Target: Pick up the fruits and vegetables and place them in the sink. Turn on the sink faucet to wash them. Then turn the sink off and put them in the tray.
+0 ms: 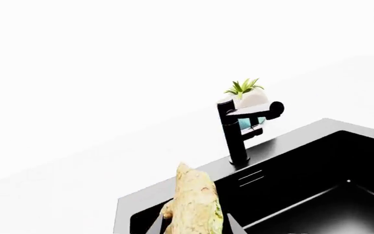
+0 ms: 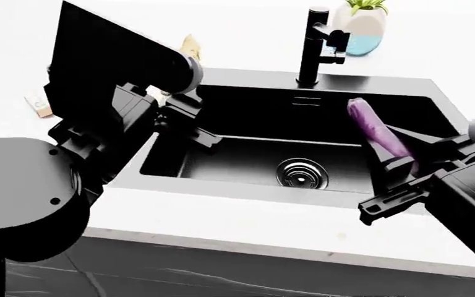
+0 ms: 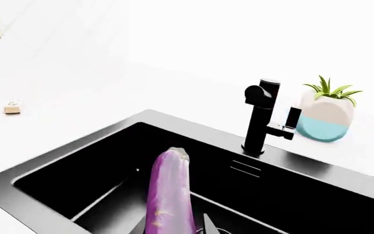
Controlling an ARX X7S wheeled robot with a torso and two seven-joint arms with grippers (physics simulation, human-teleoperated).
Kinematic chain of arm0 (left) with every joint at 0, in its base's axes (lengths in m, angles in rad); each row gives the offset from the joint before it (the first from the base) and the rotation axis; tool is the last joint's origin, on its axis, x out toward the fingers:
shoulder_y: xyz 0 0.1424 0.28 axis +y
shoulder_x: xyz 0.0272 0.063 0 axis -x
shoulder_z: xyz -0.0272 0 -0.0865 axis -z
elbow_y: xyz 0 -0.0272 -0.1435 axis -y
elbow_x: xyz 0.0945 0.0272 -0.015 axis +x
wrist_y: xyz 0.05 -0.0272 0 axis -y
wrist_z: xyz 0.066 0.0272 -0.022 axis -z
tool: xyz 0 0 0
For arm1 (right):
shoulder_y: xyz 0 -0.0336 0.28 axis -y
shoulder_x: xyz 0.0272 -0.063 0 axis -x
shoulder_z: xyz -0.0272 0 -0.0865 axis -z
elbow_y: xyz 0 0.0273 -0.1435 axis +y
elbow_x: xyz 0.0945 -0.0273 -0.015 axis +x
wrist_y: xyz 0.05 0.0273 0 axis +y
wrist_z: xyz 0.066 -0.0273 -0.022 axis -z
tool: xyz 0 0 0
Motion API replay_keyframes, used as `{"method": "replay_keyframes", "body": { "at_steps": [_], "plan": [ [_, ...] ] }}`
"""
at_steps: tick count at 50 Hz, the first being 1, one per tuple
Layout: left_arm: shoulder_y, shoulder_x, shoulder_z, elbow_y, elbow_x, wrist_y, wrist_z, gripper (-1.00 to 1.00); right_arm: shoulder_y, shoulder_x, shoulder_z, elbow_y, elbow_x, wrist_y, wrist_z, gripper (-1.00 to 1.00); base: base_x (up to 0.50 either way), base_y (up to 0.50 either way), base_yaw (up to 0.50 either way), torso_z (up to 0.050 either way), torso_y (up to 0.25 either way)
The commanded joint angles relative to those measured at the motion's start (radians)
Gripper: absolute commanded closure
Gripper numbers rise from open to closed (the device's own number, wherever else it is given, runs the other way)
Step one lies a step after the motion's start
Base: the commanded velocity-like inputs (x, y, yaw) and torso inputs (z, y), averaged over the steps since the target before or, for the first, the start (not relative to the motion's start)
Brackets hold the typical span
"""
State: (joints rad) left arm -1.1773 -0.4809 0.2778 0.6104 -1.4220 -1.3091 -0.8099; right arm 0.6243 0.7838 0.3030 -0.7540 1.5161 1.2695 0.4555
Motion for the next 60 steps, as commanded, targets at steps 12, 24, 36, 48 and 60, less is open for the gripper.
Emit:
{"method": "replay_keyframes", "body": {
  "at_steps": [12,24,36,48,60],
  "plan": [
    [-0.039,-0.059,0.027,-0.056,0.049,0.001,0.053,1.00,0.127,0.036,-0.110,0.080,0.004,0.035,0.040,1.00,0.04,-0.16,-0.33,0.050,0.000],
    [-0.015,-0.092,0.030,-0.025,0.042,0.008,0.065,1.00,0.187,0.038,-0.180,0.101,-0.005,0.058,0.051,1.00,0.31,-0.40,0.00,0.050,0.000],
    [-0.021,-0.113,0.027,-0.027,0.032,0.011,0.060,1.00,0.269,0.050,-0.243,0.099,0.016,0.085,0.068,1.00,0.46,-0.07,0.00,0.050,0.000],
    [-0.027,-0.115,0.040,-0.028,0.025,0.012,0.056,1.00,0.286,0.066,-0.256,0.118,0.033,0.085,0.086,1.00,0.50,0.03,0.00,0.050,0.000],
    [-0.029,-0.120,0.055,-0.028,0.013,0.010,0.056,1.00,0.298,0.064,-0.290,0.122,0.001,0.083,0.073,1.00,0.48,0.03,0.00,0.008,0.000]
  ]
}}
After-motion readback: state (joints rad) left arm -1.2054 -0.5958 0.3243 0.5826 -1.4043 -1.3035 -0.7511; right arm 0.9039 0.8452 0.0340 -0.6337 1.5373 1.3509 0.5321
